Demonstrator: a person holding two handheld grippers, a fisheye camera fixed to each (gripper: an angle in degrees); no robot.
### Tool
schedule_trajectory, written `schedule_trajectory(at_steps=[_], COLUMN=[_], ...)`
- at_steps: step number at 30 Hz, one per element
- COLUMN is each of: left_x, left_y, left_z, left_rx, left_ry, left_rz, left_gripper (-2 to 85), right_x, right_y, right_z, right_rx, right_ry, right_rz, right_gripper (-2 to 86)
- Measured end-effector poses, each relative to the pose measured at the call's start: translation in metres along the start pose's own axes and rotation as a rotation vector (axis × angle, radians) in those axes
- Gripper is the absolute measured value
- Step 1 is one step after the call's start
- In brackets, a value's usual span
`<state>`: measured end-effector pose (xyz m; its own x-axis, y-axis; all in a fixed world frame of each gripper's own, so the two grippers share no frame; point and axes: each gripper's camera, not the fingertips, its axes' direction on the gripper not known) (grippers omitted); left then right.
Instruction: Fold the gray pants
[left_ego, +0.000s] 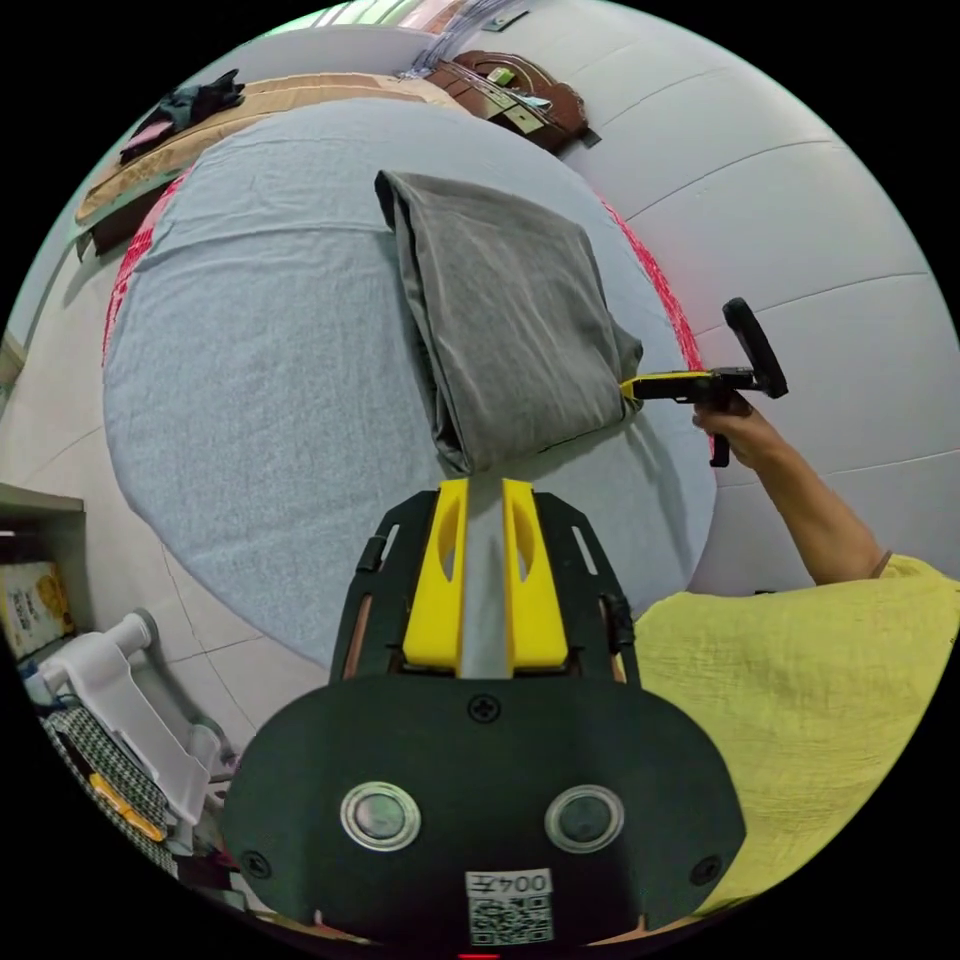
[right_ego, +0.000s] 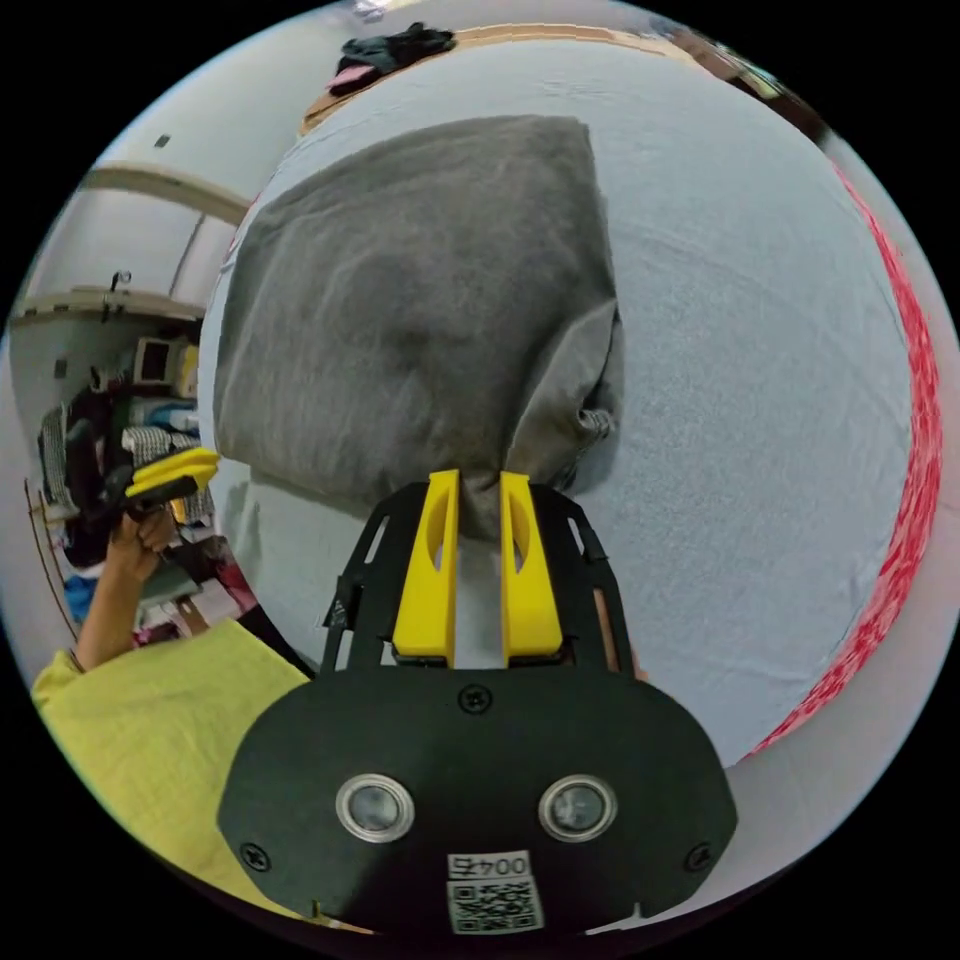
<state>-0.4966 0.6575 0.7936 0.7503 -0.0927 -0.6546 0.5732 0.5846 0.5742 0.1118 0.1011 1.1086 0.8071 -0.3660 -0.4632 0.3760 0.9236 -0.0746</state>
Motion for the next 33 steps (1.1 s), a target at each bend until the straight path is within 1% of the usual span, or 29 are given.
schedule_trajectory(at_steps=[2,4,8,10,13,15,17,23,25,26,29,33], left_x=[0.002,0.004,0.003,0.001,0.008,0.020,0.022,0.001,0.003,0.004,0.018,0.060], left_y=[0.000,0.001,0.002,0.001,-0.002,-0.001,0.002,0.018,0.021,0.026,0.033,0.006], left_z=[0.003,0.006,0.020,0.024,0.025,0.023,0.023,0.046,0.042,0.036,0.002,-0.010], left_rx=[-0.011,-0.017,-0.036,-0.031,-0.004,-0.004,-0.003,-0.002,-0.004,-0.004,0.100,0.176], left_ry=[-0.011,-0.034,-0.045,-0.034,-0.060,-0.110,-0.119,-0.026,-0.031,-0.064,-0.179,-0.186], left_rz=[0.029,0.058,0.100,0.102,0.150,0.199,0.193,0.101,0.115,0.114,0.109,0.243], left_gripper=[7.5,8.3,9.6,8.8,5.5,3.8,3.3,2.7,2.5,2.4,1.7,1.0], right_x=[-0.011,-0.015,-0.012,-0.012,-0.017,-0.021,-0.023,-0.029,-0.034,-0.036,-0.034,-0.034], right_y=[-0.003,-0.004,-0.002,-0.002,-0.006,-0.009,-0.009,-0.008,-0.006,-0.004,0.000,0.006], right_z=[0.001,0.002,0.002,0.003,0.003,0.003,0.003,0.003,0.003,0.002,0.000,-0.002], right_rx=[-0.012,-0.016,-0.001,-0.005,-0.033,-0.048,-0.055,-0.068,-0.066,-0.063,-0.057,-0.052], right_ry=[0.062,0.081,0.043,0.040,0.054,0.065,0.066,0.072,0.095,0.102,0.075,0.060], right_rz=[-0.055,-0.059,-0.025,-0.013,0.002,0.004,0.010,0.026,-0.002,-0.009,0.019,0.035], right_gripper=[7.5,7.6,7.6,7.6,7.6,7.6,7.6,7.6,7.6,7.5,7.5,7.2])
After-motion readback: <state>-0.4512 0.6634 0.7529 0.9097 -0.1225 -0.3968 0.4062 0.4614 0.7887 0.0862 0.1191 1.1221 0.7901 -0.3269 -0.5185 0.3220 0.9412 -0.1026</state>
